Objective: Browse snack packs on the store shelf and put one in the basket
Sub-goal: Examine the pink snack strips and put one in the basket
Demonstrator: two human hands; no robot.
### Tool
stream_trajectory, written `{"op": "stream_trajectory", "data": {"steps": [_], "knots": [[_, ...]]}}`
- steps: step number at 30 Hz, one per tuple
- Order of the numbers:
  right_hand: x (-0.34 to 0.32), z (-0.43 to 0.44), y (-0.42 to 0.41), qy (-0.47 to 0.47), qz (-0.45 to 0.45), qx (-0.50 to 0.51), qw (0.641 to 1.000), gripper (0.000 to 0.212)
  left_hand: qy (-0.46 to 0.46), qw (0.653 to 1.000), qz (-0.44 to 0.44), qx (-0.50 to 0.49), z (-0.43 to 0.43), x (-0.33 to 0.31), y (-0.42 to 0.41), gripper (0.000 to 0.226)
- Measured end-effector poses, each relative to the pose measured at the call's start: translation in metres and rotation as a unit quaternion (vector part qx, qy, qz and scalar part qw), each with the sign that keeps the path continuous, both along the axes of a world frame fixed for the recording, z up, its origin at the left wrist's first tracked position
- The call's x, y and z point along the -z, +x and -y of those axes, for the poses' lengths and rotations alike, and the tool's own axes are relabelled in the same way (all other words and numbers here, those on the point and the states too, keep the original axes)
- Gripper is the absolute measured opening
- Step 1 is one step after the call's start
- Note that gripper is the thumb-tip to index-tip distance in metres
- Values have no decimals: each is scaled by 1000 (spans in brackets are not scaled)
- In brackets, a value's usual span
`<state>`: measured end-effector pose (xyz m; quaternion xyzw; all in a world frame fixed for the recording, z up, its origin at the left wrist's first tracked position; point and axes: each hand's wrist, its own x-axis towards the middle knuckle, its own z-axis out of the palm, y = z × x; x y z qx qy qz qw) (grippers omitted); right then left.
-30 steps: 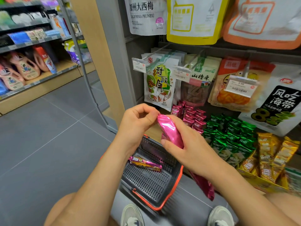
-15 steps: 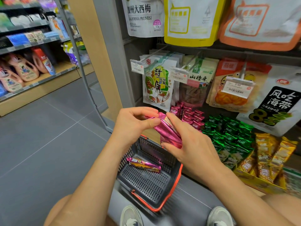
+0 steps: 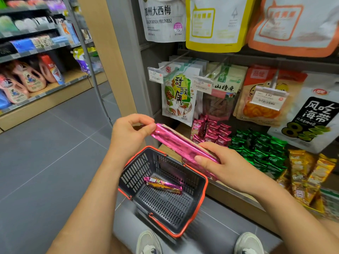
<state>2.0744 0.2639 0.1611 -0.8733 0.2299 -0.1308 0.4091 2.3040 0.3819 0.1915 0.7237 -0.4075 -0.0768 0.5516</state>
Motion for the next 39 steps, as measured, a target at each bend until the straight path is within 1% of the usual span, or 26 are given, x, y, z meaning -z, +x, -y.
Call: {"op": "stream_trajectory", "data": {"steps": [2, 5, 7, 10, 12, 14, 15, 17, 18, 19, 21, 23, 25, 26, 28, 30, 33, 36, 39], "knots": [[-2, 2, -3, -21, 0, 9, 1000, 29, 41, 996, 71, 29, 0, 1, -4, 22], [-2, 4, -7, -52, 0, 28, 998, 26, 91, 974, 174, 117, 3, 4, -22, 30], [-4, 5, -8, -56, 5, 35, 998, 24, 128, 950, 231, 167, 7, 9, -36, 43], [-7, 6, -12, -54, 17, 38, 998, 16, 167, 902, 345, 198, 14, 17, -57, 55], [-8, 6, -15, -21, 33, 51, 998, 16, 161, 887, 369, 224, 18, 21, -65, 58], [-10, 8, -18, 33, 57, 74, 995, 19, 145, 895, 348, 239, 20, 25, -69, 52], [-13, 9, -20, 74, 72, 81, 991, 23, 134, 906, 324, 238, 22, 26, -68, 48], [-20, 12, -27, 189, 114, 63, 973, 32, 128, 935, 248, 220, 22, 29, -66, 42], [-24, 13, -31, 228, 134, 47, 963, 37, 132, 945, 216, 209, 23, 30, -65, 40], [-27, 14, -33, 237, 151, 36, 959, 40, 140, 950, 195, 201, 24, 31, -64, 37], [-28, 14, -35, 192, 171, 44, 965, 40, 158, 954, 155, 202, 28, 33, -68, 33], [-26, 15, -35, 130, 173, 67, 974, 32, 176, 955, 105, 217, 31, 36, -73, 30], [-25, 16, -36, 114, 174, 67, 976, 22, 187, 953, 76, 226, 33, 38, -77, 34], [-25, 17, -37, 114, 170, 62, 977, 21, 185, 953, 67, 228, 33, 39, -78, 37], [-26, 19, -40, 117, 155, 48, 980, 24, 179, 953, 71, 233, 33, 41, -77, 44], [-27, 20, -42, 111, 136, 33, 984, 26, 184, 949, 95, 239, 34, 42, -77, 48], [-27, 20, -44, 105, 125, 22, 986, 29, 194, 941, 113, 253, 36, 45, -77, 47], [-25, 21, -44, 107, 112, 32, 987, 34, 200, 937, 120, 262, 38, 47, -76, 47], [-24, 19, -44, 58, 121, 48, 990, 33, 209, 934, 115, 267, 40, 48, -77, 47]]}}
